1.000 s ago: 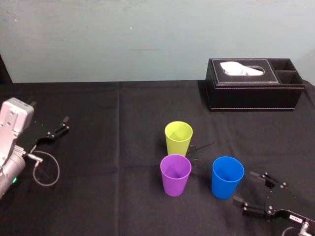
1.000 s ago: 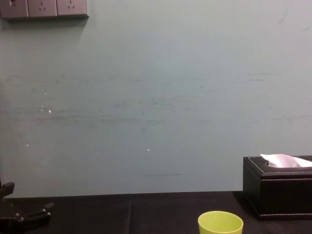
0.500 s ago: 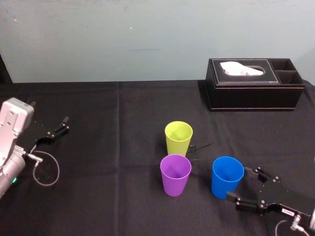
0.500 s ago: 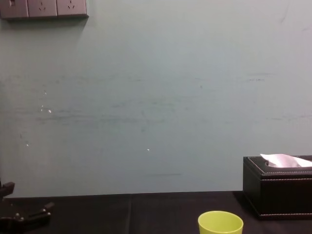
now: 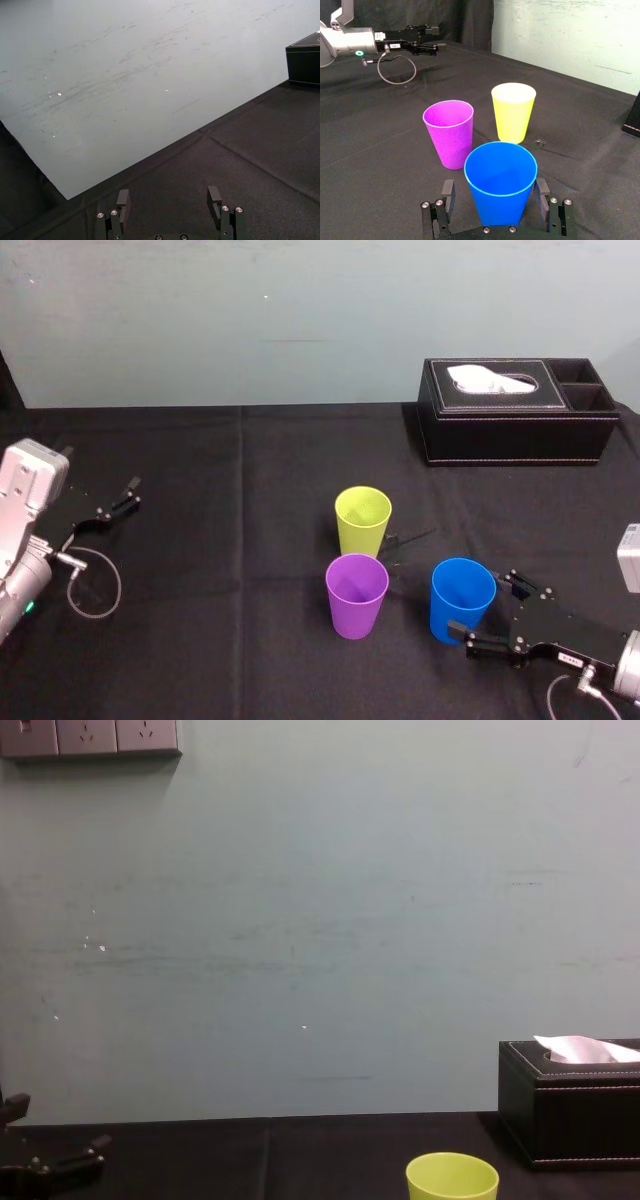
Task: Stack the three plastic cups sequentially using one hand.
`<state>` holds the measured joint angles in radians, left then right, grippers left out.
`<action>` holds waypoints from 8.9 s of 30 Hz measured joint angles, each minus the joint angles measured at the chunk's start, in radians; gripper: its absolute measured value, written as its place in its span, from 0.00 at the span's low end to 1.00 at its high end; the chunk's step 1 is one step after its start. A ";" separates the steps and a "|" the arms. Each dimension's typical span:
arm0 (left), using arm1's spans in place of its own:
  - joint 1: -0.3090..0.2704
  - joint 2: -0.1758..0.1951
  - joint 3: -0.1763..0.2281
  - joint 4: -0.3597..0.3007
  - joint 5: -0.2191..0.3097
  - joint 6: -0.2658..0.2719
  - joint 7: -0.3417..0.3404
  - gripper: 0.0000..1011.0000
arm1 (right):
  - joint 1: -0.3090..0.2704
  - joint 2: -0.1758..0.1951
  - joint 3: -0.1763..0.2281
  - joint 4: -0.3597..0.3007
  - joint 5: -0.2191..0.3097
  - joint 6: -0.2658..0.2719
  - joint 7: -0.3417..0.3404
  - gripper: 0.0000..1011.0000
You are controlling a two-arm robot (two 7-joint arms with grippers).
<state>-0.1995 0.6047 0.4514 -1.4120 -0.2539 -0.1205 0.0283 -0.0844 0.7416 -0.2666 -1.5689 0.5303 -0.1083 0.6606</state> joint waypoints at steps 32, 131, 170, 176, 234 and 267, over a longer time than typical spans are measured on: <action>0.000 0.000 0.000 0.000 0.000 0.000 0.000 1.00 | 0.053 -0.027 -0.036 0.022 -0.037 0.017 -0.028 0.80; 0.000 0.000 0.000 0.000 0.000 0.000 0.000 1.00 | 0.495 -0.159 -0.228 0.028 -0.050 0.354 -0.127 0.72; 0.000 0.000 0.000 0.000 0.000 0.000 0.000 1.00 | 0.514 -0.204 -0.254 0.108 -0.091 0.337 -0.129 0.72; 0.000 0.000 0.000 0.000 0.000 0.000 0.000 1.00 | 0.513 -0.212 -0.257 0.124 -0.097 0.331 -0.127 0.72; 0.000 0.000 0.000 0.000 0.000 0.000 0.000 1.00 | 0.183 0.025 -0.099 -0.154 0.032 0.157 -0.044 0.99; 0.000 0.000 0.000 0.000 0.000 0.000 0.000 1.00 | 0.164 0.010 -0.198 -0.055 -0.018 0.142 0.022 0.99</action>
<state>-0.1996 0.6047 0.4514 -1.4120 -0.2539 -0.1206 0.0283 0.0794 0.7515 -0.4647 -1.6237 0.5118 0.0335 0.6829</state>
